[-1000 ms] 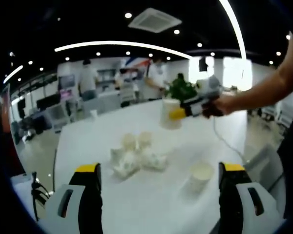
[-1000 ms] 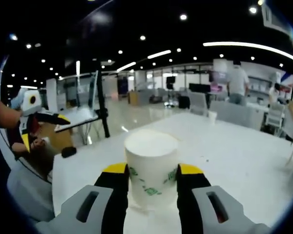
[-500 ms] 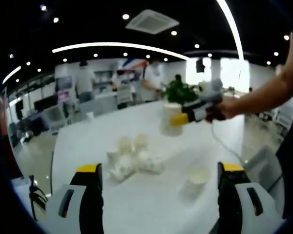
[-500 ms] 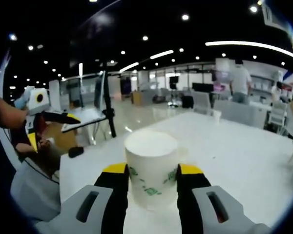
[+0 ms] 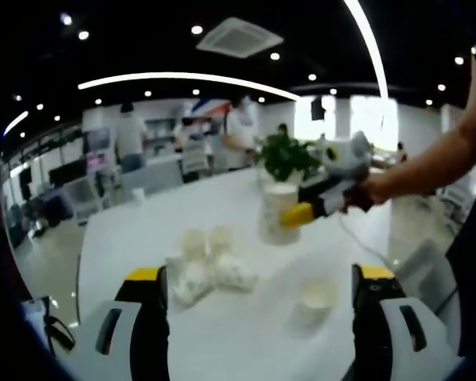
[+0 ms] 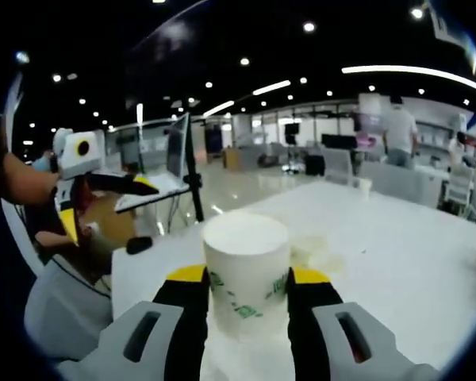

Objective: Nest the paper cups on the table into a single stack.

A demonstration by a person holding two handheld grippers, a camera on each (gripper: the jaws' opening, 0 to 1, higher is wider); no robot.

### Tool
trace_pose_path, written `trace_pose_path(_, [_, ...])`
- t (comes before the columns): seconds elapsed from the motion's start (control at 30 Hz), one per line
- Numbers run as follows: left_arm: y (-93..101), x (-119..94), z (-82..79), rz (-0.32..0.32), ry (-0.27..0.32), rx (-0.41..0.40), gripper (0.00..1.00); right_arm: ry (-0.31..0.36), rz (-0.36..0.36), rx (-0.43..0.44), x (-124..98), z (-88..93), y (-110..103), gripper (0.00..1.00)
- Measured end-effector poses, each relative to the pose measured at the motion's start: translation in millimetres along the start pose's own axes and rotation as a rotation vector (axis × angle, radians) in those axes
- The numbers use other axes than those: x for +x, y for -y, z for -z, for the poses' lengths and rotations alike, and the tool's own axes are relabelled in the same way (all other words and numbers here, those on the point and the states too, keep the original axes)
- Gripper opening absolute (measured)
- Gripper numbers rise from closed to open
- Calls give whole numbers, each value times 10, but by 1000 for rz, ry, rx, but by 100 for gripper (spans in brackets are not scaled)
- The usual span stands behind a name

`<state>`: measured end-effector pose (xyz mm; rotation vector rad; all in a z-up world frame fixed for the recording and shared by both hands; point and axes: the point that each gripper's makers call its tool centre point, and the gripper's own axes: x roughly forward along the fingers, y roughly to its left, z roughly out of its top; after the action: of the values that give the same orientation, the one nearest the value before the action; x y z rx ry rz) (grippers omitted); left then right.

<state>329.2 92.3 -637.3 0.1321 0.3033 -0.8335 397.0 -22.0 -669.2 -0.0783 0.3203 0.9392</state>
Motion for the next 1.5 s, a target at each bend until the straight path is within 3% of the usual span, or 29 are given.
trace_pose_path(0.53, [147,192,-98,52,15,-3,92,-1,-19,-20,-112,44,-242,36])
trace_pose_path(0.87, [372,388,-216,98,29,22,87,22,-4,8,-176,-6,-293,36])
trace_pose_path(1.2, [411,509,-355,95,63,7,82,29,5,23,-217,16,-367,36])
trace_pose_path(1.5, [473,547,-347,110,52,21,76,-1,-64,3,-245,49,-574,36])
